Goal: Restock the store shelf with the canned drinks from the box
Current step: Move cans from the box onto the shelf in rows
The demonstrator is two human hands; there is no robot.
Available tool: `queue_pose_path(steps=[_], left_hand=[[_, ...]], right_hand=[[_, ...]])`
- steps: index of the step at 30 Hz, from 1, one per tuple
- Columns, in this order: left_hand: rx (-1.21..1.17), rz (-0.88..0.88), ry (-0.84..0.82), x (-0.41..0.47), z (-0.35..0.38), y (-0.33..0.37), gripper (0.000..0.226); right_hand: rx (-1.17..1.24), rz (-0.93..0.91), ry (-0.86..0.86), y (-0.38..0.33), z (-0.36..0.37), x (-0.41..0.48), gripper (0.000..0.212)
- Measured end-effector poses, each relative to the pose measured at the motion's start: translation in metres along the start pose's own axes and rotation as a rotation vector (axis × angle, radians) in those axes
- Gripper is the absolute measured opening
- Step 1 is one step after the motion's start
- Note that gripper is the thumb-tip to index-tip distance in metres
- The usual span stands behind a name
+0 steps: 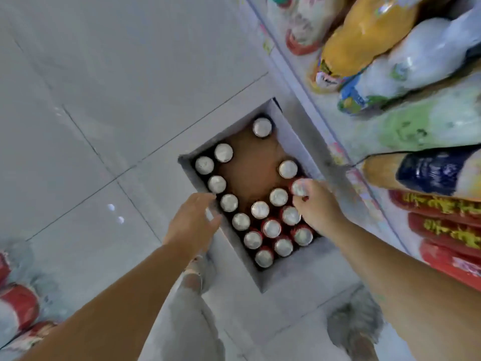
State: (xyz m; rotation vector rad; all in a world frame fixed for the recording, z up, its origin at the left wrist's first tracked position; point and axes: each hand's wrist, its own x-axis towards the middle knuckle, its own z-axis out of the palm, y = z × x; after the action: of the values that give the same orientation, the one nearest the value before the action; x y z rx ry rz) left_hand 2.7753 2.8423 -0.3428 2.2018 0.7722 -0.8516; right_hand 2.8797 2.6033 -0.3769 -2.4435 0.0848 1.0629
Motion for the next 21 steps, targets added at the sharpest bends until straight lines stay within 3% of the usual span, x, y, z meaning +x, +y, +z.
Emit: queue_pose_path(steps=[5, 8, 13, 16, 21], left_hand=[[0.112, 0.167, 0.020, 0.071, 0.052, -0.020, 0.054], [0.097, 0.180, 0.065, 0.100, 0.064, -0.023, 0.060], [0.470, 0.110, 0.154, 0.132, 0.069, -0.014, 0.065], [0.640, 0.067, 0.184, 0.145, 0.073, -0.009, 0.063], [0.719, 0.086, 0.180, 0.148, 0.083, -0.017, 0.062]], right_hand=[[-0.015, -0.118, 0.205, 0.026, 0.059, 0.064, 0.043], [-0.026, -0.126, 0.280, 0.039, 0.078, 0.085, 0.054], [-0.177, -0.067, 0.319, 0.043, 0.091, 0.111, 0.081], [-0.196, -0.051, 0.329, 0.038, 0.094, 0.122, 0.082], [-0.182, -0.069, 0.379, 0.045, 0.102, 0.131, 0.070]])
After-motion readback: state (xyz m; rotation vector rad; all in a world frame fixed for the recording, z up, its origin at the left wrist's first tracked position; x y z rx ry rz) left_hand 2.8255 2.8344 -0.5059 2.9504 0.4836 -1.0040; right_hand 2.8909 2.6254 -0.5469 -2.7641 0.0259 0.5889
